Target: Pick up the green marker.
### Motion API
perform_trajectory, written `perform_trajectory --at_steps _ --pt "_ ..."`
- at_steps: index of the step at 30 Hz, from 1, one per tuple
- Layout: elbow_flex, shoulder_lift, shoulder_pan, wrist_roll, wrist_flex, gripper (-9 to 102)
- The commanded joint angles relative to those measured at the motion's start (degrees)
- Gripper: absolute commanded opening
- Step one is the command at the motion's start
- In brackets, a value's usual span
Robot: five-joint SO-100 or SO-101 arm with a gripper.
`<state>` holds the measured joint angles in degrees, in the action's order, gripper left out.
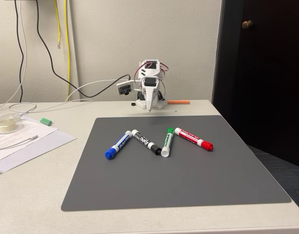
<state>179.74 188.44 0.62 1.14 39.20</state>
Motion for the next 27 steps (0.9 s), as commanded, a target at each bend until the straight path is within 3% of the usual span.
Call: perform_trajectory --at_steps 1,6,10,16,27 --pt "-1.5 0.4 1.0 0.6 -2.5 0" --pt "-2.1 -1.5 1.5 -1.2 -8.0 4" --pt "-11.3 -22.3 1.1 -1.8 -15.6 4" --pt "-46.8 -57.1 0.1 -10.1 -3.0 3" --pt "-70.4 -80.9 0.4 -19.4 -6.4 0"
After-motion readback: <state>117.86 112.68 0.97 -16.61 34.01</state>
